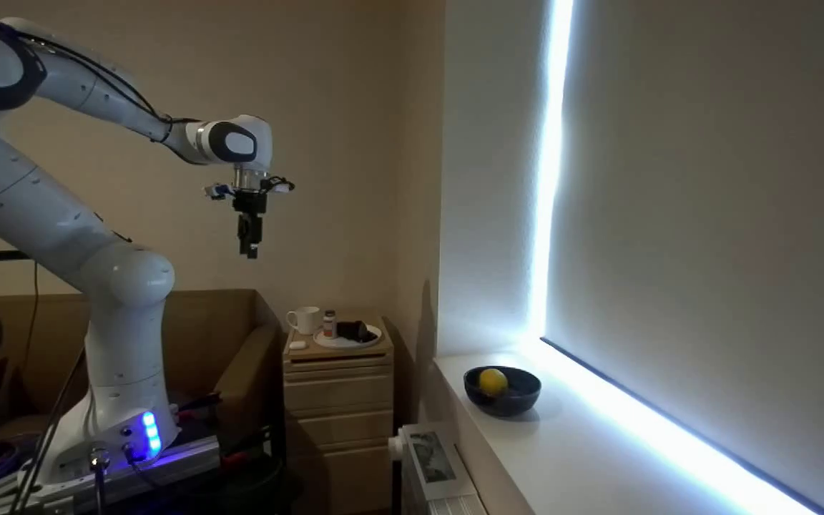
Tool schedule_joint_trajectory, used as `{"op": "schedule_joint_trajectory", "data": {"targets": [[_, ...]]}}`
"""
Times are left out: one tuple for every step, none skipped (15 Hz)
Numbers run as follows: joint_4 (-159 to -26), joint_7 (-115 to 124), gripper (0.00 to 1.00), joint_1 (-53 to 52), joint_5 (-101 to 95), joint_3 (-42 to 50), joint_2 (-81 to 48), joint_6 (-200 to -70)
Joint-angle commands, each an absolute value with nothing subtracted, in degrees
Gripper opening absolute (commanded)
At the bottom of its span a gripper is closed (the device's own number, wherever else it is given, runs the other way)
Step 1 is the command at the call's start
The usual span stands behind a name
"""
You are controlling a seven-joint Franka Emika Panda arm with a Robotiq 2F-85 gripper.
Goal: Move the white cup to the window sill
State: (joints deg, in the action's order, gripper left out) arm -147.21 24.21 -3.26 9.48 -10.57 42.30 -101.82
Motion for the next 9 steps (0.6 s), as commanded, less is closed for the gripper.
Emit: {"op": "schedule_joint_trajectory", "data": {"targets": [[-145.04, 27.77, 1.00, -0.30, 10.49, -10.31, 39.74, -100.23], [-144.65, 25.80, 1.00, -0.87, 12.15, -8.77, 38.91, -99.50], [-146.50, 26.39, 1.00, -0.79, 10.46, -10.36, 41.49, -101.25], [-146.29, 26.35, 1.00, -0.73, 10.98, -9.95, 41.06, -100.99], [-146.09, 26.33, 1.00, -0.69, 11.12, -9.68, 40.67, -100.91], [-145.95, 26.32, 1.00, -0.67, 11.17, -9.51, 40.39, -100.86], [-145.87, 26.32, 1.00, -0.67, 11.19, -9.47, 40.20, -100.85], [-144.86, 25.65, 1.00, -0.21, 9.27, -8.48, 43.32, -95.44], [-141.42, 26.86, 1.00, -0.24, 9.18, -9.47, 39.07, -93.84]]}}
